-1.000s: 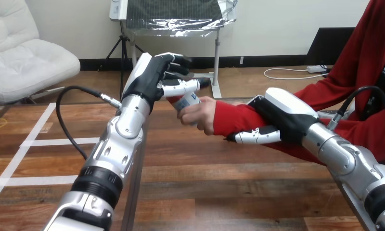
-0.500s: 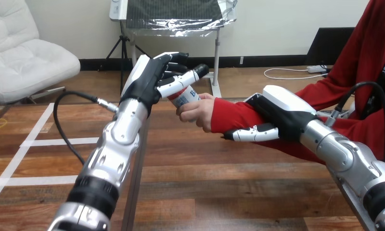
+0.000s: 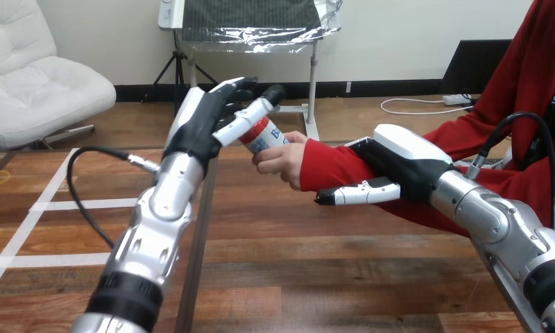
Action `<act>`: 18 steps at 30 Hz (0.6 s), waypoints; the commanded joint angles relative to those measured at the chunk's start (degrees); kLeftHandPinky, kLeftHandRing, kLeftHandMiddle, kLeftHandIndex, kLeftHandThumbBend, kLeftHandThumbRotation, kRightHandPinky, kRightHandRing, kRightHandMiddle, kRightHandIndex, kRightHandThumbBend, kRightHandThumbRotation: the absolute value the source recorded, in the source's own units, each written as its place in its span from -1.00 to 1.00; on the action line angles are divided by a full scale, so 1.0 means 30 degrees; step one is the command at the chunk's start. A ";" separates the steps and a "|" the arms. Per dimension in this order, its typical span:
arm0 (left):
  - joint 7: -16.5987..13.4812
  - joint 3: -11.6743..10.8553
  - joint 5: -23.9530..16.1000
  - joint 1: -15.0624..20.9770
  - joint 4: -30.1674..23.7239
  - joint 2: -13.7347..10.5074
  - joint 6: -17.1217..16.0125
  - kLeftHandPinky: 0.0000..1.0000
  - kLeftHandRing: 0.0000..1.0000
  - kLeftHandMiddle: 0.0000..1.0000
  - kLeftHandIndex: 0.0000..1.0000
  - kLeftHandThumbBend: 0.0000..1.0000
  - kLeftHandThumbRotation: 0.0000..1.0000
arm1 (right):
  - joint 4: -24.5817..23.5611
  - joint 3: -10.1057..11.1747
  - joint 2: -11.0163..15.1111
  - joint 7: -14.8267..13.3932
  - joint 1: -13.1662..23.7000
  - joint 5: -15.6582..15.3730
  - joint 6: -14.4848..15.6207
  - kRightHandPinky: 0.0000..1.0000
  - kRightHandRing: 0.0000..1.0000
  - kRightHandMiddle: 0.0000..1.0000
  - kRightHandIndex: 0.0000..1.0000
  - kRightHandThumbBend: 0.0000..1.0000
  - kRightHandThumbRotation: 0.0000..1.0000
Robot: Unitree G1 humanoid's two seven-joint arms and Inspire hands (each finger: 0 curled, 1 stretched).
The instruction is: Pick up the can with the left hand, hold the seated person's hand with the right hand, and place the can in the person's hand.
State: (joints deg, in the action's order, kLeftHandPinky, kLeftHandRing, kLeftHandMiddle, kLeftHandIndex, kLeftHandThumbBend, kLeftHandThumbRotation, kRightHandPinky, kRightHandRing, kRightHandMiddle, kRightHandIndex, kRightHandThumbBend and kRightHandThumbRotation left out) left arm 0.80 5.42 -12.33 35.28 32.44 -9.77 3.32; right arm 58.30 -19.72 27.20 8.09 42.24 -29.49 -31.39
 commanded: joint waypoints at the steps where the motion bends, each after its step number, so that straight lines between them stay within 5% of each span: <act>1: 0.0002 -0.0475 0.0085 -0.0121 -0.1835 -0.0523 0.0248 0.61 0.73 0.74 0.71 0.40 0.60 | -0.1248 -0.0142 -0.0489 0.0429 0.1374 0.0112 -0.0637 0.36 0.56 0.58 0.69 1.00 0.86; 18: -0.0313 -0.0905 0.0146 -0.1840 -0.3823 -0.0690 -0.0352 0.67 0.78 0.76 0.69 0.34 0.68 | -0.1657 0.0345 -0.0344 0.2736 0.0997 0.1148 -0.0526 0.61 0.74 0.74 0.78 1.00 0.92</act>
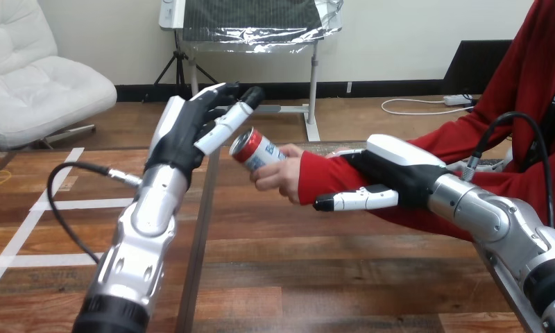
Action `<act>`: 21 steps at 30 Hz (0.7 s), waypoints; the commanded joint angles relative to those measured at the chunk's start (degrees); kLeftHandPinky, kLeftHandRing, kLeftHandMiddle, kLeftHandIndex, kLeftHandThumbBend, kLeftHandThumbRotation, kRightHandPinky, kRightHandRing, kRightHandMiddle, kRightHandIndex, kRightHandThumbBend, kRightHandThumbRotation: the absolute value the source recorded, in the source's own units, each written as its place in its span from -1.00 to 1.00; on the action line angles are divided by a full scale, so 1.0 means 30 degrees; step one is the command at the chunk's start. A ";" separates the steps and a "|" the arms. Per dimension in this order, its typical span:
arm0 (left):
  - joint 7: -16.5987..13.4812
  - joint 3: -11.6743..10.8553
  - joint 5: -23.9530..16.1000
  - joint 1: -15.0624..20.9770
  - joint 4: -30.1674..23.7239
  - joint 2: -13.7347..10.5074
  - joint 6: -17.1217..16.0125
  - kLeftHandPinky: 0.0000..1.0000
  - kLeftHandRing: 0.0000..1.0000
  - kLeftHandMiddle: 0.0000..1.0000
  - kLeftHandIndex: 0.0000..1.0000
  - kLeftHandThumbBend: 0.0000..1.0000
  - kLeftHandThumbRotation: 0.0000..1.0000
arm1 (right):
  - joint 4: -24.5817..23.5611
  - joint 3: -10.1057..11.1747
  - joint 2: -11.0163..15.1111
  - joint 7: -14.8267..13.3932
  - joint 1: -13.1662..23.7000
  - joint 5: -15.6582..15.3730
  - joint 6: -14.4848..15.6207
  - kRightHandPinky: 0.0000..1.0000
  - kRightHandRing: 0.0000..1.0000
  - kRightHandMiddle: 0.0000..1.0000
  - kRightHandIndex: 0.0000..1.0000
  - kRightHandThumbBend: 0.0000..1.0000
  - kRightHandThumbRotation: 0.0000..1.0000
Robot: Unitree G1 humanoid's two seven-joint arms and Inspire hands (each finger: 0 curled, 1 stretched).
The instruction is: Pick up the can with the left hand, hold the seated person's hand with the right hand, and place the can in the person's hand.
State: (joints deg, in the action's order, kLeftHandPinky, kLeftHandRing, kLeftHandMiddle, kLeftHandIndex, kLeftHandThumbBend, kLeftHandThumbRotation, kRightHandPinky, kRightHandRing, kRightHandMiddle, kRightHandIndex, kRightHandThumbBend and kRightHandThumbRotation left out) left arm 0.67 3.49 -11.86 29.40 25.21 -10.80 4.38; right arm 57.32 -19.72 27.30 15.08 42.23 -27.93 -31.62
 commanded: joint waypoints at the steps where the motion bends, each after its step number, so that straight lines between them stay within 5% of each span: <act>1: -0.0273 -0.0283 -0.0011 0.0056 -0.1483 -0.0349 -0.0755 0.67 0.78 0.76 0.69 0.35 0.68 | -0.1357 0.0352 -0.0369 0.0476 0.0982 0.0682 -0.0443 0.64 0.75 0.75 0.78 1.00 0.93; 21: -0.0693 -0.0841 0.0658 -0.2445 -0.3189 -0.0045 -0.2847 0.77 0.86 0.83 0.71 0.55 0.76 | -0.3304 0.0638 -0.0118 0.0849 -0.0153 0.1063 0.0984 0.89 0.88 0.88 0.88 1.00 0.98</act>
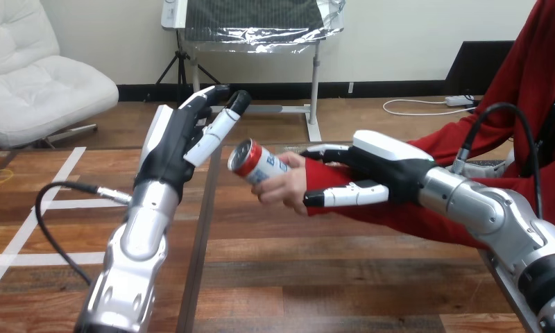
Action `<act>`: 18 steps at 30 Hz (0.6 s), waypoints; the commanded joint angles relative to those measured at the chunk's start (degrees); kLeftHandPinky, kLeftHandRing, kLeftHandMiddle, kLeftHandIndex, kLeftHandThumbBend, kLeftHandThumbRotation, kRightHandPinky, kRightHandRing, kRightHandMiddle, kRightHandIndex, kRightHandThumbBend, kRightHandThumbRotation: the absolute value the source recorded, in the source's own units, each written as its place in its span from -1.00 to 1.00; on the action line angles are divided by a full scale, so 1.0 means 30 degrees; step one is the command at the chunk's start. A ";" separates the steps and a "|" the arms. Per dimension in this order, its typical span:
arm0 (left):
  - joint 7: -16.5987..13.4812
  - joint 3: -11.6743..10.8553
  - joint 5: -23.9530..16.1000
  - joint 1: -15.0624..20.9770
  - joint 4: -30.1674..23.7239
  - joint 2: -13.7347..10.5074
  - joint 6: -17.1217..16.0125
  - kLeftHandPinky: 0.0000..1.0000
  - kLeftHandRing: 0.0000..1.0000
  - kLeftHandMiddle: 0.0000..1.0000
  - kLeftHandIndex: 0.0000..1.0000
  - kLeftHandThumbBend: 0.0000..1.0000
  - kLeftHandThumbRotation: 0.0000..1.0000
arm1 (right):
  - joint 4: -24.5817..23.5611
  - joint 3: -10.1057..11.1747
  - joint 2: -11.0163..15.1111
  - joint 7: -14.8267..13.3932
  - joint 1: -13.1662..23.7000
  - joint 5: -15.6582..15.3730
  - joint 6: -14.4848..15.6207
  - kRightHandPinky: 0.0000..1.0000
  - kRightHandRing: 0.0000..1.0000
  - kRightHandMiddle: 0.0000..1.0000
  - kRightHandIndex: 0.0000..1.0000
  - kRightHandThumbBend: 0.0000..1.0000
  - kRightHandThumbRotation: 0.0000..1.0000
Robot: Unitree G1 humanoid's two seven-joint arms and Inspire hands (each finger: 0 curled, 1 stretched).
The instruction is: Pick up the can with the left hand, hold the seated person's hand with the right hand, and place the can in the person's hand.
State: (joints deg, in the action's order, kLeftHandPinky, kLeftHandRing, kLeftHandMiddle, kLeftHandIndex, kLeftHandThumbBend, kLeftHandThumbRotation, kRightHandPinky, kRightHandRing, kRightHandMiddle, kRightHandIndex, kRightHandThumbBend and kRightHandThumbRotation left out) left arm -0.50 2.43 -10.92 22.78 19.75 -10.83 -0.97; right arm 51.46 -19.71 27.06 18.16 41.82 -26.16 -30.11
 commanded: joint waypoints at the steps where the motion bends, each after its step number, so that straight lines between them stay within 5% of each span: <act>1: -0.0299 -0.0504 0.0390 -0.0340 -0.1413 -0.0012 -0.1180 0.77 0.86 0.83 0.71 0.56 0.76 | -0.1457 0.0650 -0.0034 -0.0189 -0.0078 0.0500 0.0561 0.89 0.89 0.89 0.89 1.00 0.98; 18: -0.0046 -0.0262 0.0176 -0.3649 -0.3545 -0.0154 -0.3517 0.63 0.73 0.74 0.70 0.41 0.87 | -0.3794 0.1275 -0.0040 -0.1777 -0.1805 0.0849 0.1531 0.89 0.87 0.92 0.94 1.00 0.99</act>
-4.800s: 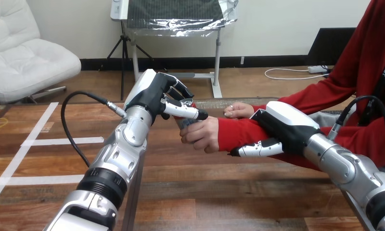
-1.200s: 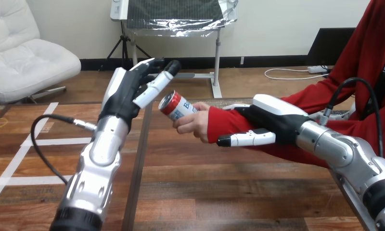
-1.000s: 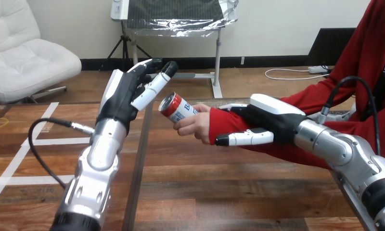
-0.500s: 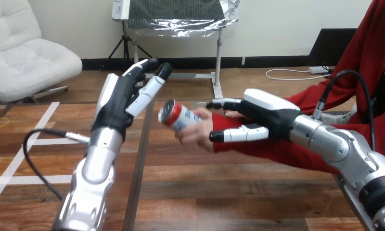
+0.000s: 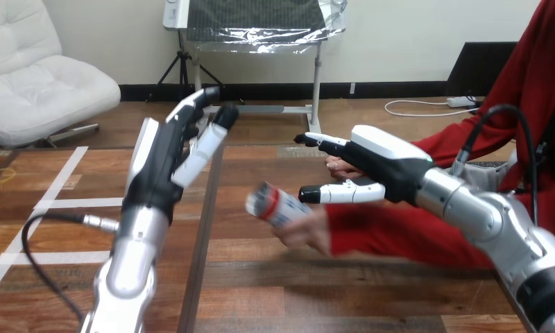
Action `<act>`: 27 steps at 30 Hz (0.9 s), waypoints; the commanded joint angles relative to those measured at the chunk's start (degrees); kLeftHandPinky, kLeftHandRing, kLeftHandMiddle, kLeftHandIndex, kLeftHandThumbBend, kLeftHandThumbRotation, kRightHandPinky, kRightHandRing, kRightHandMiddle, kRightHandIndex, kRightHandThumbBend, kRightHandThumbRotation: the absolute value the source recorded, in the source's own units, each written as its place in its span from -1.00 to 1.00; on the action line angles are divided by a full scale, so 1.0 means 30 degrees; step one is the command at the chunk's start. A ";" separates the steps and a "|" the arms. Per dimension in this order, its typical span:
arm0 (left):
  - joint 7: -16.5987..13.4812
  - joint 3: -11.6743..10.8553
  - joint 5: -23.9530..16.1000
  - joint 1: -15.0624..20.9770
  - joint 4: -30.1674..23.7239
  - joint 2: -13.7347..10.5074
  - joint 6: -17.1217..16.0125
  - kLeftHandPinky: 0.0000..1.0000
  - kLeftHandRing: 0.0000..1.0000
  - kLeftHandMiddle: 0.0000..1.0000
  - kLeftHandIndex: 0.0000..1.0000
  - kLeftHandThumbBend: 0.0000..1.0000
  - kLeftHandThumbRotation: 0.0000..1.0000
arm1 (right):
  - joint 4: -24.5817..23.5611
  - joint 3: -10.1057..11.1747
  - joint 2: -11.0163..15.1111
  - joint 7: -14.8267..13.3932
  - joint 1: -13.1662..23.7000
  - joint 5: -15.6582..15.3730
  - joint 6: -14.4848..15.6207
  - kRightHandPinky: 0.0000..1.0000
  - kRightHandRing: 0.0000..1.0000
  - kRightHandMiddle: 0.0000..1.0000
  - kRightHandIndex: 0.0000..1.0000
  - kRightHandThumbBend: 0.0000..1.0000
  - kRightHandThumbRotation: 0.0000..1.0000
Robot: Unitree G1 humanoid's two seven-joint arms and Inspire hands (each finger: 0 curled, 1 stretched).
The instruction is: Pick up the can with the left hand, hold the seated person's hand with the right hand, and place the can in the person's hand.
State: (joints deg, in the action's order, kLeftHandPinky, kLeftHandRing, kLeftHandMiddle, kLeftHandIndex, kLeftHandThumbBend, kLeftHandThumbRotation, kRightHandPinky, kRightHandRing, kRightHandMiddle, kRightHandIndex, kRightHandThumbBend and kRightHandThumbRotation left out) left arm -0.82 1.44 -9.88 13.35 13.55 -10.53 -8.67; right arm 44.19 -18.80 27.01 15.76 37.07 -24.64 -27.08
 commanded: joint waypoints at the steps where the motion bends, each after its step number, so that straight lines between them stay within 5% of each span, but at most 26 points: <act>1: 0.0136 0.0062 -0.0088 -0.0776 -0.1635 -0.0243 -0.1126 0.63 0.73 0.73 0.70 0.40 0.87 | -0.1645 0.1060 -0.0055 -0.1281 -0.0416 0.0303 0.0630 0.88 0.87 0.92 0.95 1.00 0.99; 15: 0.0558 -0.0345 0.1341 -0.2995 -0.2579 0.0308 -0.3364 0.60 0.76 0.76 0.69 0.15 0.86 | -0.4516 0.2398 -0.0742 -0.3757 -0.2722 0.1283 0.0305 0.64 0.75 0.86 0.89 1.00 1.00; 21: 0.0405 -0.0564 0.1986 -0.3854 -0.2873 0.0650 -0.4372 0.67 0.76 0.75 0.68 0.13 0.86 | -0.5566 0.3210 -0.1596 -0.3978 -0.3879 0.3272 -0.0777 0.64 0.81 0.90 0.92 1.00 1.00; 27: 0.0226 -0.0807 0.2401 -0.4441 -0.3084 0.0994 -0.5455 0.65 0.71 0.70 0.63 0.18 0.83 | -0.6308 0.3841 -0.2828 -0.2578 -0.5028 0.6929 -0.2409 0.79 0.93 0.94 0.95 1.00 1.00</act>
State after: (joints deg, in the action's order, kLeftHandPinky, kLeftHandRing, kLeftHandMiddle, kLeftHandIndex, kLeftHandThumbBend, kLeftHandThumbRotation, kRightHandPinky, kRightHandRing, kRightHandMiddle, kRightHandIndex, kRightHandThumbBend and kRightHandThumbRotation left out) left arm 0.63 0.49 -4.17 -1.36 8.34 -8.39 -21.14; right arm 30.28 -10.16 22.50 6.36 21.93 -10.85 -30.04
